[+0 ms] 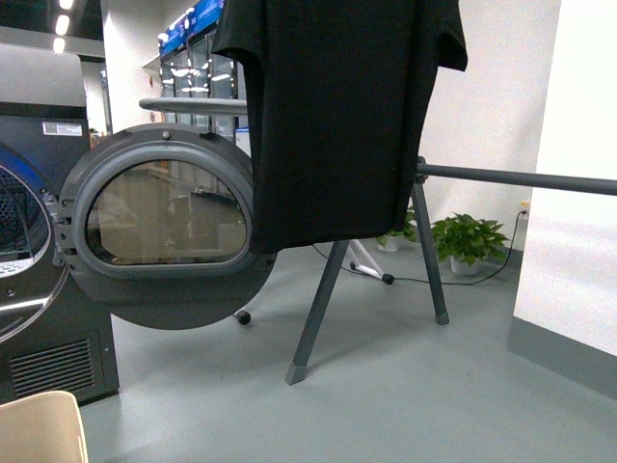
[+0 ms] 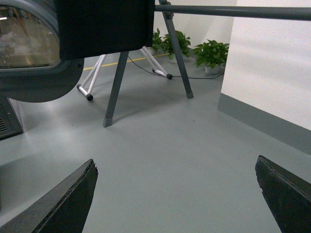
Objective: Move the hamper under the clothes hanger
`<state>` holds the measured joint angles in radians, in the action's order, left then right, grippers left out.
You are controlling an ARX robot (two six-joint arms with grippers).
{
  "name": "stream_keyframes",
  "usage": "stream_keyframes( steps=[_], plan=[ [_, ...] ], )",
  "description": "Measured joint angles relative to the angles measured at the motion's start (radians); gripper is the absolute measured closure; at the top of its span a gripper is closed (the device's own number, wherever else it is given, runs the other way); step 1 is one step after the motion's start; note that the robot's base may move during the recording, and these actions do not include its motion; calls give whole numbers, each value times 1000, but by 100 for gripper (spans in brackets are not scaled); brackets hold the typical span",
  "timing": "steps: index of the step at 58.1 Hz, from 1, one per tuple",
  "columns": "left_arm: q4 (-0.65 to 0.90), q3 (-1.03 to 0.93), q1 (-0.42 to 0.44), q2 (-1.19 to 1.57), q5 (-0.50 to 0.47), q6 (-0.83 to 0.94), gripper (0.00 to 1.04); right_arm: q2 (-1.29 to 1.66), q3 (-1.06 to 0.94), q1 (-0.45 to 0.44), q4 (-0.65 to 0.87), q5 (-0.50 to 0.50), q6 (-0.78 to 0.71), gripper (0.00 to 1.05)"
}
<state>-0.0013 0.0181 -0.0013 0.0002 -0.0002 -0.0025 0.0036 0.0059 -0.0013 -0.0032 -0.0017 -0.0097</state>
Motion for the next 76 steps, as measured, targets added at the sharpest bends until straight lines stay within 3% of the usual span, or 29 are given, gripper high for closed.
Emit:
stream_keyframes(
  steps=[76],
  plan=[
    [0, 0, 0, 0, 0, 0, 7, 0, 0, 1, 0, 1, 0, 8]
  ],
)
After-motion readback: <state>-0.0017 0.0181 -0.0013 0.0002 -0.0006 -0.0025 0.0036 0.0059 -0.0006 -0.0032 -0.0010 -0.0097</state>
